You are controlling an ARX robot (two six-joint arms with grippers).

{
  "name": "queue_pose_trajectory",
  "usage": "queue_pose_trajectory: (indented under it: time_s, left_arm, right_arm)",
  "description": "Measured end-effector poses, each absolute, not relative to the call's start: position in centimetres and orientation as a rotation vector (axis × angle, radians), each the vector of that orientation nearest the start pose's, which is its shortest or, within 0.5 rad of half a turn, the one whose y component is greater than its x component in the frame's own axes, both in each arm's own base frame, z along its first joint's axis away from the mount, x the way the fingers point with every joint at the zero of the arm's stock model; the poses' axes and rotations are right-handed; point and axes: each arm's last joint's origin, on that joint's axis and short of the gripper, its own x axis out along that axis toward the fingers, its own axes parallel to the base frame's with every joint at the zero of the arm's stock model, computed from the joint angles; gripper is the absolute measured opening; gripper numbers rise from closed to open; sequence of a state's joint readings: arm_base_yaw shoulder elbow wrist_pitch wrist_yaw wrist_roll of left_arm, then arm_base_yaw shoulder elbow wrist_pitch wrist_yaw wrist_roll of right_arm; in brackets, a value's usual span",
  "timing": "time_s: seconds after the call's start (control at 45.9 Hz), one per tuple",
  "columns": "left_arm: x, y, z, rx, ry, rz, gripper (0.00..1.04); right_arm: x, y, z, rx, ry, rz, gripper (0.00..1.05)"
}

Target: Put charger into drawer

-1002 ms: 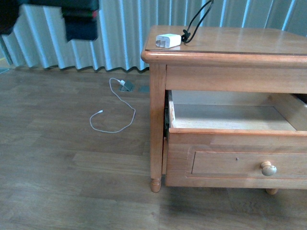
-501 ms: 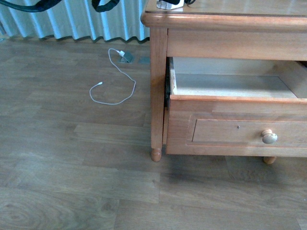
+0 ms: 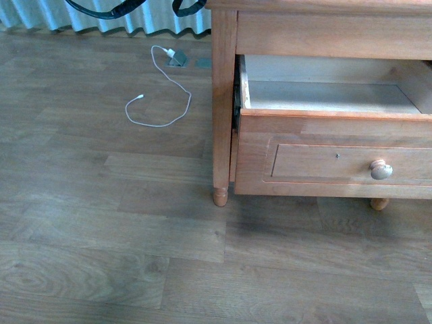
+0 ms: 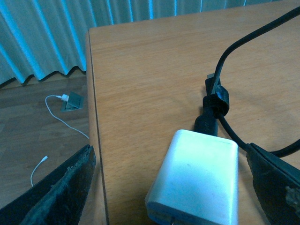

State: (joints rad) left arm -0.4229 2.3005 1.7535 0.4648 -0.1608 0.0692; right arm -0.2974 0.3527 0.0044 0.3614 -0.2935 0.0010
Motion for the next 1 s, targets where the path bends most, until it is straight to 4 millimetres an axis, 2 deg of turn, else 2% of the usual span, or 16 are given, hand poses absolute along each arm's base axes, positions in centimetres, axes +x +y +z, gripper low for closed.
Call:
queue_pose_trajectory:
  time_s: [0.632,0.85,1.002]
  left_arm:
    - [50.1,-22.6,21.4,0.063,0.091,-0.362,0.98]
    - [49.9,-23.0,21.4,0.081,0.108,-0.384,0.57]
    - [49.6,-23.0,21.5,0.085,0.103,-0.383,0.4]
  right_arm:
    - [11.6,-2.7,16.9,-0.003,-0.013,-0.004,0.96]
    - [11.6,-2.7,16.9,-0.003,-0.013,-0.004,0.96]
    - [11.6,-2.7,16.9,-0.003,-0.013,-0.004,0.96]
